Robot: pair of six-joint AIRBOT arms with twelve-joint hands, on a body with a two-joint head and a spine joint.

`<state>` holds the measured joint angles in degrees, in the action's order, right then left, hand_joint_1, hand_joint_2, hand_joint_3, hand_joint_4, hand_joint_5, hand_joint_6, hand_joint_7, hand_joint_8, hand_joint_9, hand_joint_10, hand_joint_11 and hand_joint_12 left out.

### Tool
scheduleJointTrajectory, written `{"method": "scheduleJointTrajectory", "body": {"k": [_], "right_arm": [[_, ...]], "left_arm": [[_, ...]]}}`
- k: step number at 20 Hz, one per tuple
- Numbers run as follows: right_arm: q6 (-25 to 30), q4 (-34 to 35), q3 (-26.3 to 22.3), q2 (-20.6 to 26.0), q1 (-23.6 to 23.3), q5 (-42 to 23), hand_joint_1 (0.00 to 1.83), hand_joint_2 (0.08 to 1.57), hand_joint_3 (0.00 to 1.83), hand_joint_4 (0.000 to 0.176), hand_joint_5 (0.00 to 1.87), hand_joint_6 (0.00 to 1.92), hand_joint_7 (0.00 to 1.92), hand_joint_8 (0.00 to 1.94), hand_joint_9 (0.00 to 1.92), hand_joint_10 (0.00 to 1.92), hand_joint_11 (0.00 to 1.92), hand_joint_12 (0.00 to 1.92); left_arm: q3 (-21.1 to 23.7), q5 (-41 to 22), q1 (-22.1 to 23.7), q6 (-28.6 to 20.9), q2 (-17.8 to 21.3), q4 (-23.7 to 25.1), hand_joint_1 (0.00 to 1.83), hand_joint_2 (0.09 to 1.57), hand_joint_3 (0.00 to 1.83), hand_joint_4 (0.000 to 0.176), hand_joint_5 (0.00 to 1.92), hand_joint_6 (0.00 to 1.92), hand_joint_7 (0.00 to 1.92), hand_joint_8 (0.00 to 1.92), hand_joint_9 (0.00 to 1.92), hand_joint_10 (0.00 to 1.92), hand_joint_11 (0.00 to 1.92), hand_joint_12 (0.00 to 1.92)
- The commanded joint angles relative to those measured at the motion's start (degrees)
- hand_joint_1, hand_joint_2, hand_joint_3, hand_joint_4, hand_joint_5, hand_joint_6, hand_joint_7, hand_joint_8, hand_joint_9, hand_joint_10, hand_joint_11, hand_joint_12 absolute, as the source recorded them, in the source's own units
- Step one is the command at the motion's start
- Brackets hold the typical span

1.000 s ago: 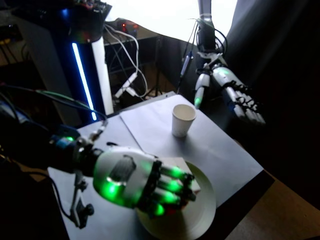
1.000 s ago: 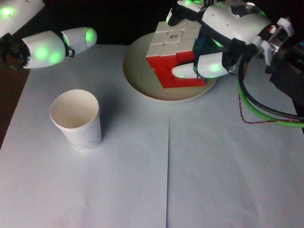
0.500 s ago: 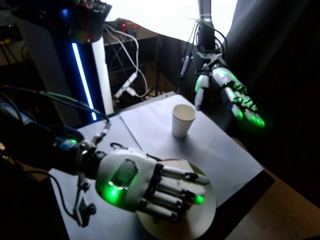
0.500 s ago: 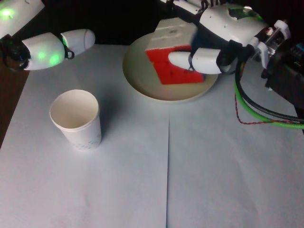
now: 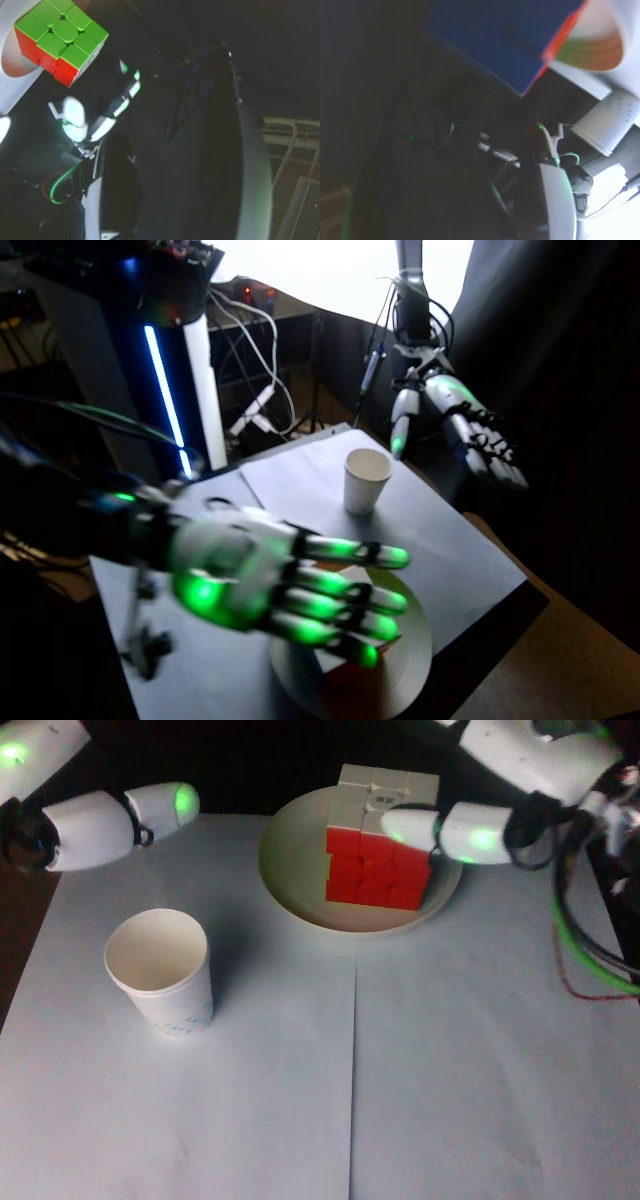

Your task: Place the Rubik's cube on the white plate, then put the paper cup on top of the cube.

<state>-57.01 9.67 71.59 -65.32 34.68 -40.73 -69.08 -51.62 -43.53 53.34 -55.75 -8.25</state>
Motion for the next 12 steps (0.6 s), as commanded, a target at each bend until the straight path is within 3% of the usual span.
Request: {"method": "scheduleJointTrajectory", "body": {"k": [1,2,3,5,6,7,8,9,10,11,12], "right_arm": [[-0.1,-0.6,-1.3,0.8,0.0,-9.2,0.33,1.19,0.0,0.176,0.0,0.0,0.0,0.0,0.0,0.0,0.0,0.0],[-0.1,-1.1,-2.7,2.4,0.8,-10.6,0.35,1.18,0.0,0.176,0.0,0.0,0.0,0.0,0.0,0.0,0.0,0.0],[-0.1,-1.6,-4.7,4.2,1.9,-12.3,0.42,1.18,0.0,0.132,0.0,0.0,0.0,0.0,0.0,0.0,0.0,0.0],[-0.1,-2.3,-7.9,7.0,4.3,-15.1,0.45,1.2,0.01,0.091,0.0,0.0,0.0,0.0,0.0,0.0,0.03,0.02],[-0.1,-2.4,-10.1,9.5,7.1,-18.1,0.46,1.22,0.0,0.079,0.0,0.0,0.0,0.0,0.06,0.03,0.0,0.44],[-0.1,-2.4,-11.9,11.2,9.1,-20.1,0.45,1.23,0.0,0.076,0.0,0.0,0.0,0.0,0.1,0.04,0.0,0.58],[-0.1,-2.4,-13.1,12.8,10.4,-21.4,0.41,1.25,0.0,0.063,0.0,0.0,0.0,0.0,0.11,0.05,0.0,0.73],[-0.1,-2.4,-14.5,14.1,12.3,-22.9,0.4,1.27,0.01,0.053,0.0,0.0,0.01,0.01,0.13,0.06,0.0,0.76],[-0.1,-2.3,-15.7,15.4,14.2,-24.2,0.4,1.27,0.01,0.041,0.0,0.0,0.03,0.01,0.14,0.06,0.0,0.73],[-0.1,-2.0,-16.7,16.3,15.8,-25.3,0.33,1.29,0.01,0.029,0.0,0.0,0.06,0.01,0.16,0.07,0.0,0.78],[-0.1,-1.1,-17.7,17.3,17.9,-27.1,0.35,1.28,0.0,0.044,0.03,0.01,0.04,0.0,0.17,0.07,0.0,0.88]], "left_arm": [[0.2,-7.4,0.4,-0.2,0.6,-0.6,0.29,1.29,0.0,0.116,0.01,0.0,0.0,0.0,0.0,0.0,0.01,0.01],[0.4,-7.7,0.2,-0.2,0.8,-0.6,0.26,1.29,0.0,0.115,0.01,0.0,0.0,0.0,0.0,0.0,0.0,0.01],[0.8,-8.0,-0.1,-0.2,1.2,-0.6,0.31,1.29,0.0,0.109,0.01,0.0,0.0,0.0,0.0,0.0,0.0,0.0],[1.7,-8.9,-0.8,-0.2,2.0,-0.6,0.29,1.27,0.0,0.144,0.01,0.0,0.0,0.0,0.0,0.0,0.0,0.0],[2.5,-9.8,-1.5,-0.2,2.7,-0.5,0.28,1.26,0.0,0.145,0.0,0.0,0.0,0.0,0.0,0.0,0.03,0.01],[3.2,-10.6,-2.1,-0.2,3.2,-0.4,0.28,1.24,0.0,0.143,0.0,0.0,0.0,0.0,0.0,0.0,0.05,0.03],[3.9,-11.4,-2.6,-0.2,3.7,-0.3,0.3,1.22,0.02,0.103,0.01,0.02,0.0,0.0,0.0,0.0,0.01,0.31],[4.8,-12.5,-3.4,-0.2,4.4,-0.2,0.31,1.22,0.0,0.104,0.02,0.0,0.0,0.0,0.0,0.0,0.0,0.55],[5.6,-13.5,-4.3,-0.2,5.0,-0.1,0.36,1.23,0.0,0.095,0.0,0.0,0.0,0.0,0.0,0.0,0.0,0.39],[6.5,-14.8,-5.3,-0.2,5.6,0.0,0.36,1.22,0.0,0.107,0.0,0.0,0.0,0.0,0.0,0.0,0.0,0.27],[7.4,-15.9,-6.6,-0.5,6.1,0.1,0.35,1.2,0.0,0.129,0.0,0.0,0.0,0.0,0.0,0.0,0.0,0.17]]}}
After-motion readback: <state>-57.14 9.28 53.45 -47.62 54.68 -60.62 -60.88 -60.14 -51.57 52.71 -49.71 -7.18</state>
